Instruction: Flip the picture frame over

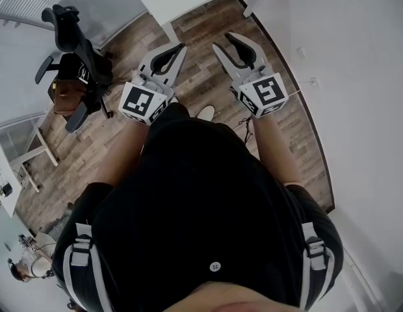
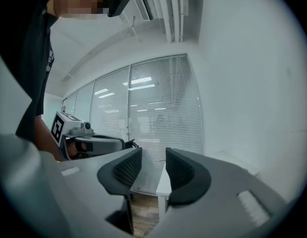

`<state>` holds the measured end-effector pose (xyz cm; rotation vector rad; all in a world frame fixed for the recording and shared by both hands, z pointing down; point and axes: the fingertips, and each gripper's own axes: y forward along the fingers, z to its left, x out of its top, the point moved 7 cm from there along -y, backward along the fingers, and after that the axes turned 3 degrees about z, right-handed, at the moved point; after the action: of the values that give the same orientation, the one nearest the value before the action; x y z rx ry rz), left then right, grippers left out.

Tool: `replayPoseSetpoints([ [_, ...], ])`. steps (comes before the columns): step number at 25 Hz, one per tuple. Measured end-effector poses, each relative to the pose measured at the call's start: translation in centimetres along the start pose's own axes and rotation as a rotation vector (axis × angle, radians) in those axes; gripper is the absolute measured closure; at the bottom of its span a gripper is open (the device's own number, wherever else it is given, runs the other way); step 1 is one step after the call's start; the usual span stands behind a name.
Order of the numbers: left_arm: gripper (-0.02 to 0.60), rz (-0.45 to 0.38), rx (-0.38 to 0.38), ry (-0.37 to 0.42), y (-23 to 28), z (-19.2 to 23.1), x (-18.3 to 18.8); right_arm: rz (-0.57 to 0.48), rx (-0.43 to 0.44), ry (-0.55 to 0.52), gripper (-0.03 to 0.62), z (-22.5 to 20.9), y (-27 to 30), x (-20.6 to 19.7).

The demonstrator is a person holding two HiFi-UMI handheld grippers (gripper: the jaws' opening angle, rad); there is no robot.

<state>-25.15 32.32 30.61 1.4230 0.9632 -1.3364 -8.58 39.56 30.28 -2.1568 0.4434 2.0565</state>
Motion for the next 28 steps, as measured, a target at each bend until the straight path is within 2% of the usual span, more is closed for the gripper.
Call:
replayPoseSetpoints([
  [9, 0.578, -0.002, -0.011, 0.013, 0.6, -0.2, 0.5, -0.016, -0.022, 0.001, 0.289, -0.5, -0.5, 0.4],
  [13, 0.578, 0.002, -0.015, 0.013, 0.9, -0.5, 0.7, -0.021, -0.035, 0.002, 0.249, -0.9, -1.0, 0.4],
  [19, 0.578, 0.011, -0.027, 0.003, 1.5, -0.6, 0.3, -0.008, -0.056, 0.012, 0.223, -1.8, -0.8, 0.0],
  [28, 0.578, 0.000, -0.052, -0.016, 4.3, 4.9, -0.1, 0.030, -0.071, 0.015, 0.223, -4.2, 3.5, 0.0],
])
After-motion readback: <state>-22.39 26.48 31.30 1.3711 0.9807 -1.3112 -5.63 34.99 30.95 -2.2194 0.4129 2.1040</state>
